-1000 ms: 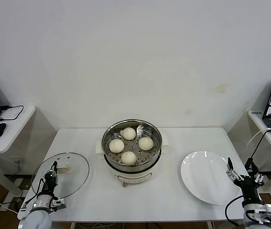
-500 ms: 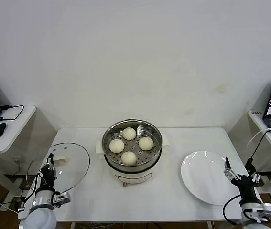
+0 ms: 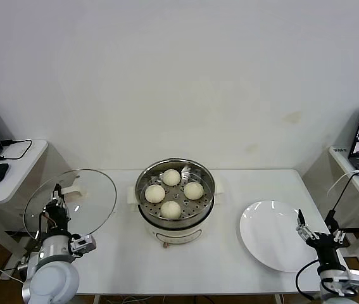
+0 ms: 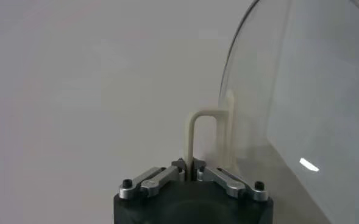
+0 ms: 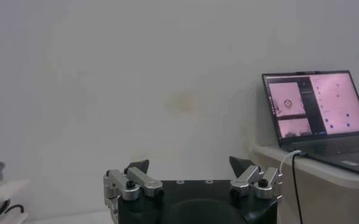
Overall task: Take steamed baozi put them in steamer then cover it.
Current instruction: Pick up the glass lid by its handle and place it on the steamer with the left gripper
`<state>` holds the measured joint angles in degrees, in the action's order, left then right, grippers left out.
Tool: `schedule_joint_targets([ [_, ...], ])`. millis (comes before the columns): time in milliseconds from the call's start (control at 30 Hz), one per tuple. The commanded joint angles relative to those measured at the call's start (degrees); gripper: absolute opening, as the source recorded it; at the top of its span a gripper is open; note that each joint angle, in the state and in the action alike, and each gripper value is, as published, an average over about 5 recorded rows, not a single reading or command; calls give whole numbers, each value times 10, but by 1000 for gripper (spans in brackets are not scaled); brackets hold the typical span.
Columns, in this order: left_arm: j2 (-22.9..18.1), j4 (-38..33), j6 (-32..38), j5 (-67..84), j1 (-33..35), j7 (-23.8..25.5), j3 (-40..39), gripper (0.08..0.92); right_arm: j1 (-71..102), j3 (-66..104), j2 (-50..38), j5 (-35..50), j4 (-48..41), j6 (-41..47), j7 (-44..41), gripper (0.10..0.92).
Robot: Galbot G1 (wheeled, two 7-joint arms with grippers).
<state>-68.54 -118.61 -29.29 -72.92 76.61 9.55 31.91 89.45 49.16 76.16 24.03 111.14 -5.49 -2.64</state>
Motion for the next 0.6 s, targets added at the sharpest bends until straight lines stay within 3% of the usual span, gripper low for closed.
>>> schedule_joint_targets([
  [33, -28, -72, -47, -74, -51, 97, -70, 136, 0, -4, 11, -18, 3, 9, 1, 823],
  [333, -92, -42, -52, -145, -97, 105, -178, 136, 5, 7, 31, -31, 10, 11, 2, 823],
  [600, -119, 13, -52, -157, -146, 104, -233, 136, 15, 19, 42, -39, 14, 6, 2, 823],
])
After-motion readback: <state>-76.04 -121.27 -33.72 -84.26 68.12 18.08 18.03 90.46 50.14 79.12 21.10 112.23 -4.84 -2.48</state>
